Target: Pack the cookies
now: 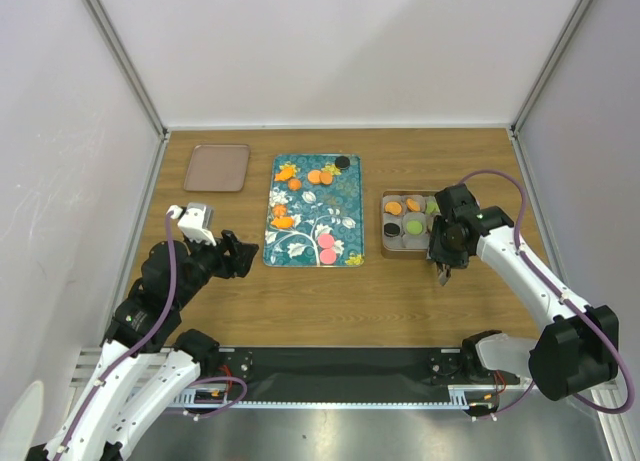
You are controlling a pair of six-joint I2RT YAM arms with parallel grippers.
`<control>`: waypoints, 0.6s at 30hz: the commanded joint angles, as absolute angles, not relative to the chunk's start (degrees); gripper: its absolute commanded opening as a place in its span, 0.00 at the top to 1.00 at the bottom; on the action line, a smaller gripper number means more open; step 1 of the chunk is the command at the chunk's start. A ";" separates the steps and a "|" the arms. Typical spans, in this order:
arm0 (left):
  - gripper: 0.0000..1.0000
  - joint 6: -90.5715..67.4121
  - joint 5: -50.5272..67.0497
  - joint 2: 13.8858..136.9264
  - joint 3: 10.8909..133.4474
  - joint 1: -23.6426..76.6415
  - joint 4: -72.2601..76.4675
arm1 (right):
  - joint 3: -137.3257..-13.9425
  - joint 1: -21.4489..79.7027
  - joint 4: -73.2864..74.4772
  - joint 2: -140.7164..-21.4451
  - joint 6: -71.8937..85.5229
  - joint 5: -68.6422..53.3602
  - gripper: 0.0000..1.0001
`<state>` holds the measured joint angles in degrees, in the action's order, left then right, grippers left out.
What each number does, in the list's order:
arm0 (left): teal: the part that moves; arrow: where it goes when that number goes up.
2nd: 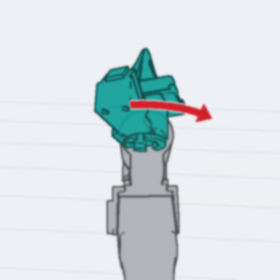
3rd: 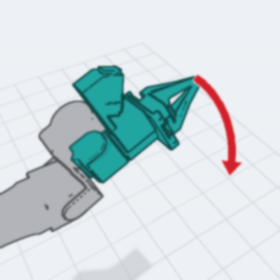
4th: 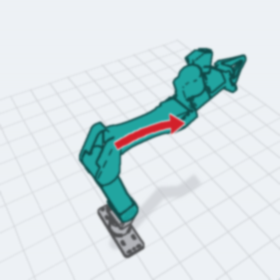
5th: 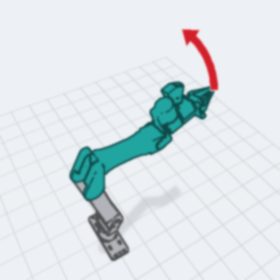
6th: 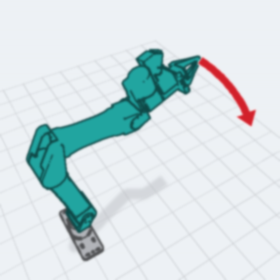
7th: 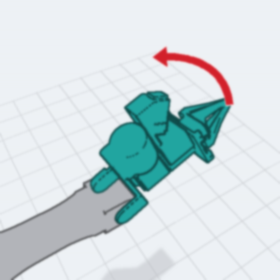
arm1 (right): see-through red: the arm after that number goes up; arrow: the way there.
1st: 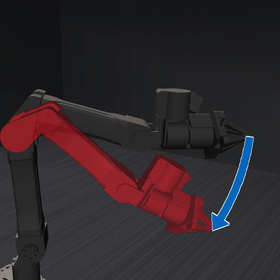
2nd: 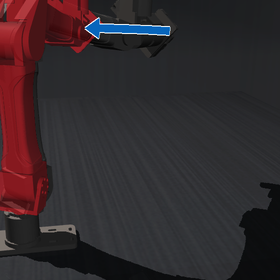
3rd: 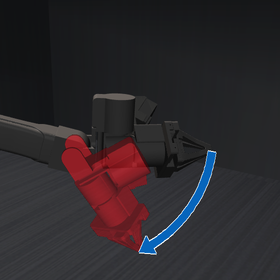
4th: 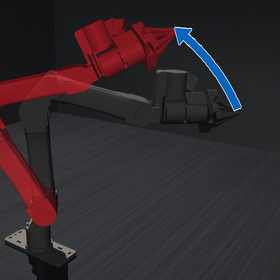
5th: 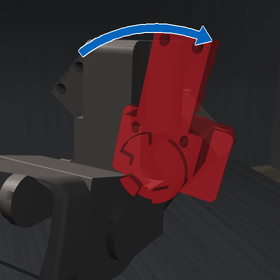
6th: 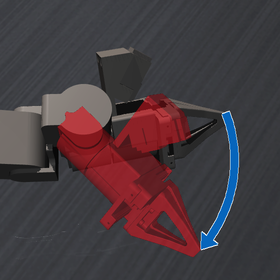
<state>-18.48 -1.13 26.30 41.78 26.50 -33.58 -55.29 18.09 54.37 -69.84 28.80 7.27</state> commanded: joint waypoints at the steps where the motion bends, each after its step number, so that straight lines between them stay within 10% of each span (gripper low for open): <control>1: 0.29 -18.28 -0.44 26.10 42.10 26.89 -31.73 | -58.35 18.45 53.52 -68.91 28.13 6.68 0.53; 18: 0.28 -18.72 -2.11 26.54 42.19 26.89 -32.17 | -89.00 41.13 47.38 -96.73 22.60 8.44 0.49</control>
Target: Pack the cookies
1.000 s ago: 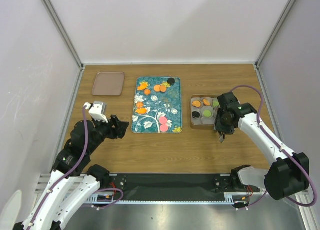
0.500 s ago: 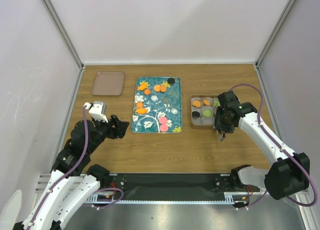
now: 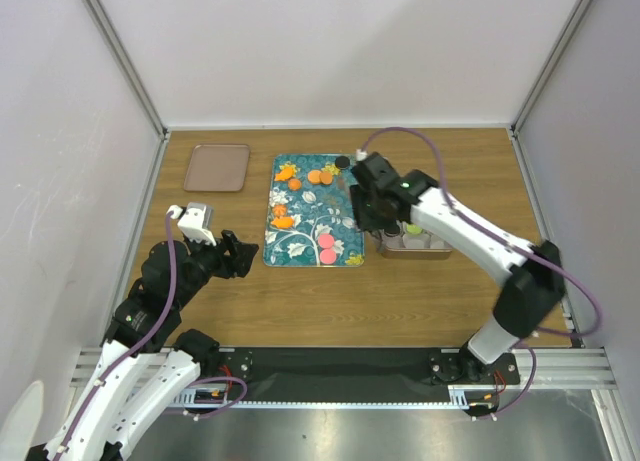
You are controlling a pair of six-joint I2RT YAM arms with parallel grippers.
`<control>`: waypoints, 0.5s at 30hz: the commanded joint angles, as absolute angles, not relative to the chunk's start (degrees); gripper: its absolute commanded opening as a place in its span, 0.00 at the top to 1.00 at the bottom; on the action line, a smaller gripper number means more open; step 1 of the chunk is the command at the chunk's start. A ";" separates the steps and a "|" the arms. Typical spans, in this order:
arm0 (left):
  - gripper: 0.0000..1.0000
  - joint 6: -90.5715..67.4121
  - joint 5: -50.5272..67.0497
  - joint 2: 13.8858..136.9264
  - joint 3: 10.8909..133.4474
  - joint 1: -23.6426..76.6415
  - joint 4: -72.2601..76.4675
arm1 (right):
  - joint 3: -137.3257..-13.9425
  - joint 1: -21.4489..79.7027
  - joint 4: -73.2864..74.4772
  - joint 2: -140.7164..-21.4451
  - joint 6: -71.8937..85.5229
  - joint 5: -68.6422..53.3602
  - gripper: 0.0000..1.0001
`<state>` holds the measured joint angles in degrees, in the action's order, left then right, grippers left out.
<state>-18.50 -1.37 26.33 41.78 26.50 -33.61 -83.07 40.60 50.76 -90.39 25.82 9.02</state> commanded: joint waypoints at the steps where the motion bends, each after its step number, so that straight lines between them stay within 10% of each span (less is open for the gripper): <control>1: 0.28 -18.72 -2.11 26.63 42.19 26.89 -32.25 | -90.60 41.05 46.85 -98.94 21.98 7.92 0.48; 15: 0.28 -18.81 -2.55 26.98 42.28 26.89 -32.26 | -105.90 34.90 42.27 -120.84 18.28 0.53 0.48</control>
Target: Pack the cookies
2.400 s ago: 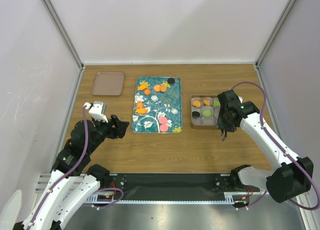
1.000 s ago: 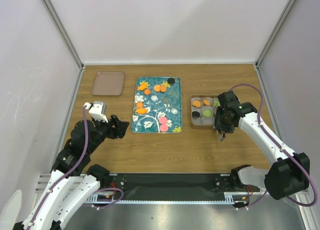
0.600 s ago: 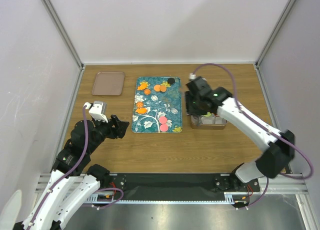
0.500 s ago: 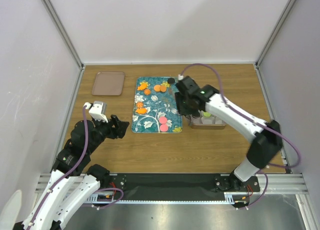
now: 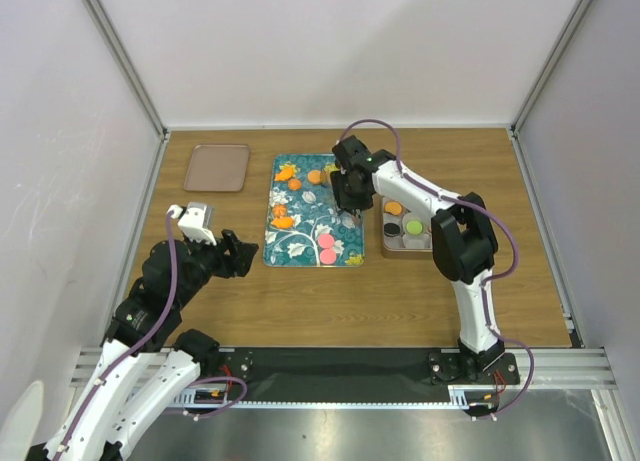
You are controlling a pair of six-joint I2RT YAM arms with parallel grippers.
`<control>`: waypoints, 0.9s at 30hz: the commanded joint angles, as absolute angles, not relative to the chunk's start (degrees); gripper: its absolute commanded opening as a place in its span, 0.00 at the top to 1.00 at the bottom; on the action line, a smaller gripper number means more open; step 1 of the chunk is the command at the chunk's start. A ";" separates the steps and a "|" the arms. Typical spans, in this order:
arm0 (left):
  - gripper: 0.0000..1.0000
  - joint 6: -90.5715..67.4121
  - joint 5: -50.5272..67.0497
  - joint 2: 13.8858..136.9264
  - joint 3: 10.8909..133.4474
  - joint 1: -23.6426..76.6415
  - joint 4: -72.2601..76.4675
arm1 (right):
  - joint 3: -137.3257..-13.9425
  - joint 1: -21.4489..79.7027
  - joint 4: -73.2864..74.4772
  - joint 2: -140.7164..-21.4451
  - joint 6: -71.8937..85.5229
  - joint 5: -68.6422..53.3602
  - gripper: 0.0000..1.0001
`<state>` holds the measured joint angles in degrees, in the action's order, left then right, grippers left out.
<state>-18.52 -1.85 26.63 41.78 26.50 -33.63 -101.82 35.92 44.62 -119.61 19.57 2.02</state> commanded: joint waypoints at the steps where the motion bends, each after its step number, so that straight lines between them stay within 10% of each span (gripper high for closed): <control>1: 0.28 -18.81 -2.55 27.16 42.28 26.89 -32.34 | -106.26 34.72 42.19 -121.37 18.11 -0.95 0.48; 27: 0.28 -18.81 -2.64 27.33 42.19 26.89 -32.34 | -105.29 33.31 45.96 -123.13 19.07 3.34 0.56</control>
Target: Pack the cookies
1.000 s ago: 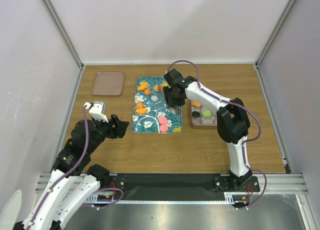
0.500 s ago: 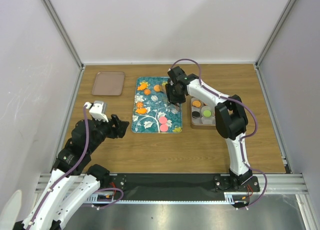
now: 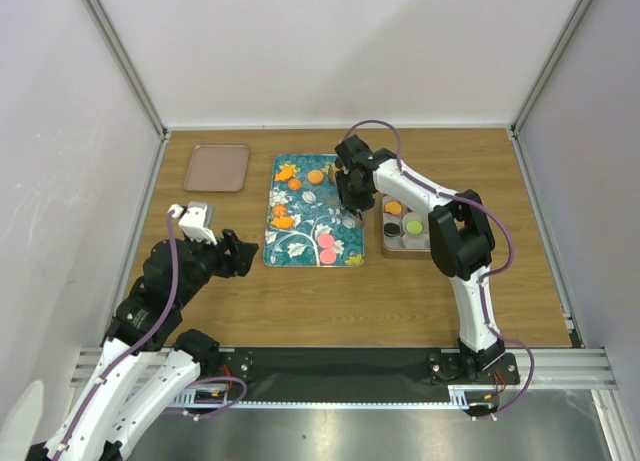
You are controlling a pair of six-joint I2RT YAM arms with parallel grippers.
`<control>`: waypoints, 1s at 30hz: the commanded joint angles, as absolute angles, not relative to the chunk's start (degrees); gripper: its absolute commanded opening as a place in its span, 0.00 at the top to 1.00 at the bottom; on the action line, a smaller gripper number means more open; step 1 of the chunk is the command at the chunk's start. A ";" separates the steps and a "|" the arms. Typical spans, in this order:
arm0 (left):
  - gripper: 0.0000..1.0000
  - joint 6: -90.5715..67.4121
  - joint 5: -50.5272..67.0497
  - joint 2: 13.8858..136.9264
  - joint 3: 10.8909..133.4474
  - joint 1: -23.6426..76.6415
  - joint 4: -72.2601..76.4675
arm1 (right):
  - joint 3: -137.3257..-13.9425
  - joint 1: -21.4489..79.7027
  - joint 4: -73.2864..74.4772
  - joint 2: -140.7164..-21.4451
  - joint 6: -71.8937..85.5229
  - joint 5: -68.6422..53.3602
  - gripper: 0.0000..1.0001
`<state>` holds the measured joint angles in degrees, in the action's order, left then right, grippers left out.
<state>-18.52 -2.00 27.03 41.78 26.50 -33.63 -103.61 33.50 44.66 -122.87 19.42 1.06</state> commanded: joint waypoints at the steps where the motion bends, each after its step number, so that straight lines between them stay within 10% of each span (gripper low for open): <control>1: 0.28 -18.72 -2.55 27.42 42.19 26.89 -32.34 | -105.38 33.40 45.88 -123.05 18.72 3.34 0.56; 30: 0.29 -18.81 -2.46 26.89 42.19 26.89 -32.34 | -116.01 35.24 54.31 -128.40 15.73 9.31 0.53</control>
